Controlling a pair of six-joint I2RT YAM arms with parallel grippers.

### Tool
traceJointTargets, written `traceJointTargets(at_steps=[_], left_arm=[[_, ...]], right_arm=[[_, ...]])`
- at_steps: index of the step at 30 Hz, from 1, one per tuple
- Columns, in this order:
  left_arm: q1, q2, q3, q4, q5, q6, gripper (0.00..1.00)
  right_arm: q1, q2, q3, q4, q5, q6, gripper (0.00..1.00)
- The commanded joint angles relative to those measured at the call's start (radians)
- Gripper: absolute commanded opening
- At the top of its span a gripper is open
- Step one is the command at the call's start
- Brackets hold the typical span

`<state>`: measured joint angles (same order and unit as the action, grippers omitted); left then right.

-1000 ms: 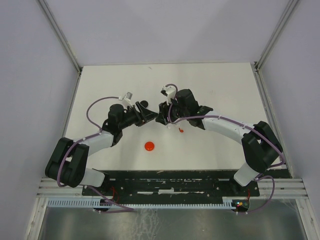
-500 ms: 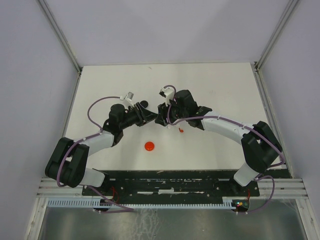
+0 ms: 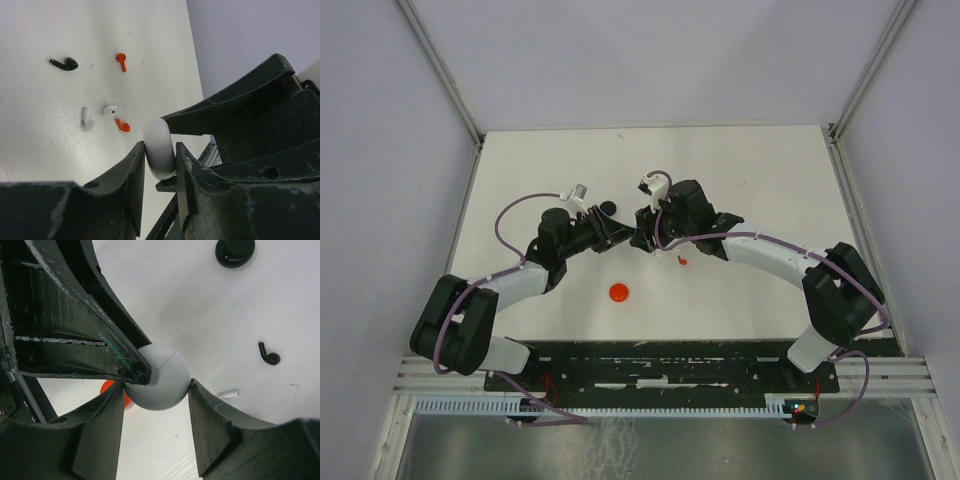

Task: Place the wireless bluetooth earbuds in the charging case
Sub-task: Pick up the charging case at the center of the board.

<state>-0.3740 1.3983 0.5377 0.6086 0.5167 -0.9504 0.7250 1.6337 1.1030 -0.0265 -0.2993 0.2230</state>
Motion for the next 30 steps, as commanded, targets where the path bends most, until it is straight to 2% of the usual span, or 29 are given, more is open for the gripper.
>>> traceJointTargets(at_steps=[1,12,13,15,16,18,19,20,24,30], left_arm=[[-0.006,-0.020,0.026,0.040,-0.014,-0.037,0.32],[-0.006,-0.027,0.023,0.040,-0.023,-0.041,0.36],[-0.005,-0.029,0.023,0.039,-0.024,-0.041,0.34],[-0.006,-0.028,0.022,0.039,-0.024,-0.041,0.22],[-0.006,-0.028,0.021,0.039,-0.024,-0.042,0.16],[-0.006,-0.029,0.022,0.039,-0.027,-0.042,0.06],[-0.006,-0.031,0.021,0.039,-0.029,-0.041,0.03],[-0.005,-0.031,0.021,0.039,-0.031,-0.041,0.03],[-0.006,-0.030,0.021,0.039,-0.037,-0.042,0.03],[-0.006,-0.031,0.018,0.039,-0.041,-0.044,0.03]], right_arm=[[0.006,-0.005,0.038,0.018,0.002,-0.010,0.23],[0.005,-0.017,0.028,0.016,0.006,-0.011,0.23],[0.006,-0.017,0.027,0.015,0.008,-0.010,0.23],[0.005,-0.016,0.027,0.016,0.008,-0.010,0.25],[0.005,-0.017,0.026,0.015,0.011,-0.009,0.30],[0.006,-0.021,0.029,0.012,0.022,-0.005,0.56],[0.006,-0.024,0.029,0.013,0.026,-0.002,0.67],[0.005,-0.029,0.028,0.014,0.033,0.001,0.73],[0.003,-0.076,0.015,0.006,0.094,0.006,0.88],[-0.040,-0.188,-0.053,0.043,0.223,0.066,0.95]])
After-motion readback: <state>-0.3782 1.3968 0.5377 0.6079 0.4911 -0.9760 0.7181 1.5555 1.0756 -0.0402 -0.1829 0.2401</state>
